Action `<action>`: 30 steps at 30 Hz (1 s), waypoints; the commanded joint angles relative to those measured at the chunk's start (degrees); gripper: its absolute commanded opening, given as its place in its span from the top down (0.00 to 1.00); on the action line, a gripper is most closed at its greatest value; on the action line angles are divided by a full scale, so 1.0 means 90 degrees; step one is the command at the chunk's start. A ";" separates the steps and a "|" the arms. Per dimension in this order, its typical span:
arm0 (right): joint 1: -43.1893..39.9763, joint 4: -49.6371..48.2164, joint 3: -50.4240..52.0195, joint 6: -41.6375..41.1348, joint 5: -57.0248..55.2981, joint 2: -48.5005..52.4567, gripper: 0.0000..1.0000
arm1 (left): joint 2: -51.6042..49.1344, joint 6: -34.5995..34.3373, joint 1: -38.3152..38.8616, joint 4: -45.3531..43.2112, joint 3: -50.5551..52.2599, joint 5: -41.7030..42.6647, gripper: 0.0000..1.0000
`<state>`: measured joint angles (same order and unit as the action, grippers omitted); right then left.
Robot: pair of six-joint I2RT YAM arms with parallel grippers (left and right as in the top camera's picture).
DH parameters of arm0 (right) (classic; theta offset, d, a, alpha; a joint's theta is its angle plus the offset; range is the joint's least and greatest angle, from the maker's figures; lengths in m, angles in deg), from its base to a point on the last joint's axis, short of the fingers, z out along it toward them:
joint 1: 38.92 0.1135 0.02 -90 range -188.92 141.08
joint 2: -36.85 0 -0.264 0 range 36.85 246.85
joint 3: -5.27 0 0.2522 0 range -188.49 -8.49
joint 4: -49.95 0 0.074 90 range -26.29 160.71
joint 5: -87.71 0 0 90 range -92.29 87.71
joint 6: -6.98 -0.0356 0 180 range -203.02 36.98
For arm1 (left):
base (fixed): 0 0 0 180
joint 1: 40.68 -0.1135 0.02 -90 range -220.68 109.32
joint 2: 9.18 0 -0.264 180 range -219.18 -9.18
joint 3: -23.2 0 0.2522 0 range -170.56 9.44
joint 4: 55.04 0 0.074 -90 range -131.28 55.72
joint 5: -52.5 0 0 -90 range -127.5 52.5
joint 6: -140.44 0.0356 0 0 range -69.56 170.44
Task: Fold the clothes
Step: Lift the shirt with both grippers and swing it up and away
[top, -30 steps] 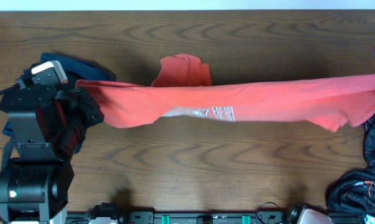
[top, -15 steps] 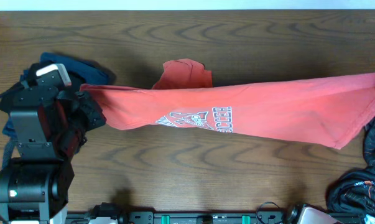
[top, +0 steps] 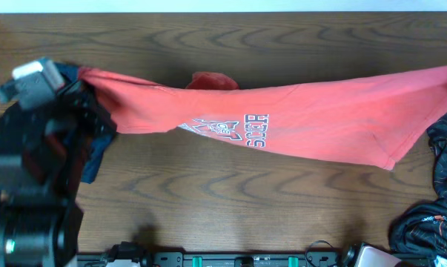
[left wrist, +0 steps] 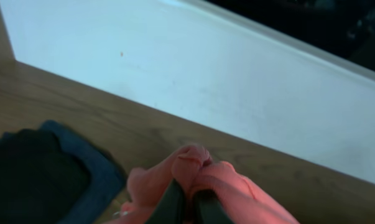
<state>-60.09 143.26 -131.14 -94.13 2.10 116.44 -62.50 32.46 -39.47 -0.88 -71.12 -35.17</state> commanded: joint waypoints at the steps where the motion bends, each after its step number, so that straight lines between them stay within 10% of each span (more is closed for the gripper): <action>1: 0.0000 -0.0019 -0.0029 0.0272 0.0746 0.0724 0.99 | -0.0872 -0.0007 -0.0029 -0.0134 -0.0078 0.0493 0.94; 18: 0.0352 -0.3983 -0.0294 -0.0777 0.0777 0.3453 0.99 | -0.5095 0.0007 -0.0046 -0.4223 -0.1263 0.0792 0.94; 30: -0.0488 -0.2803 -0.3021 -0.1253 0.0661 0.3444 0.99 | -0.5248 -0.0085 -0.0447 -0.2623 -0.4891 0.1151 0.94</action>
<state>-62.49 114.47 -155.71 -104.10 11.25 148.01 -110.93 32.24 -42.11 -28.81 -111.68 -26.49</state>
